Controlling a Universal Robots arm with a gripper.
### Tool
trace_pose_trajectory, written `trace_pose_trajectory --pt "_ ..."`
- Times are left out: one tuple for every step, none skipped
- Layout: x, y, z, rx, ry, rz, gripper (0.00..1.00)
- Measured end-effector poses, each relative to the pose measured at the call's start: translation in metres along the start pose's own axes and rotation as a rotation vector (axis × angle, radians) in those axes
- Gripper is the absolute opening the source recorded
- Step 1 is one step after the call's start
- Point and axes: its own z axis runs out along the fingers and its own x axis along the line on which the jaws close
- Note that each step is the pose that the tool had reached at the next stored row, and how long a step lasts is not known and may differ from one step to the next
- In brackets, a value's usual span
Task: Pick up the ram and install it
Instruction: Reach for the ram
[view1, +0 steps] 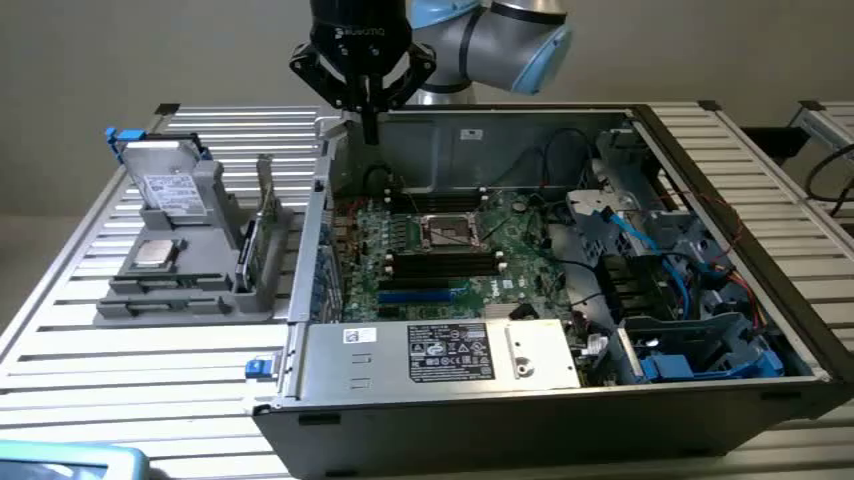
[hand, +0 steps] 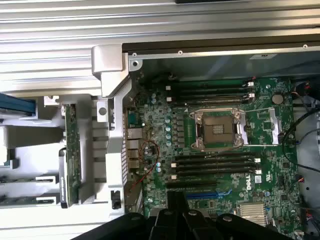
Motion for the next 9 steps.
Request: trace_pose_trajectory --pt "0.0 0.0 0.0 0.0 0.0 0.0 0.11" --pt "0.0 0.0 0.0 0.0 0.0 0.0 0.11" --pt "0.0 0.0 0.0 0.0 0.0 0.0 0.11" --pt "0.0 0.0 0.0 0.0 0.0 0.0 0.11" --pt "0.0 0.0 0.0 0.0 0.0 0.0 0.11" --pt "0.0 0.0 0.0 0.0 0.0 0.0 0.11" --pt "0.0 0.0 0.0 0.0 0.0 0.0 0.11" --pt "0.0 0.0 0.0 0.0 0.0 0.0 0.11" --pt "0.0 0.0 0.0 0.0 0.0 0.0 0.11"
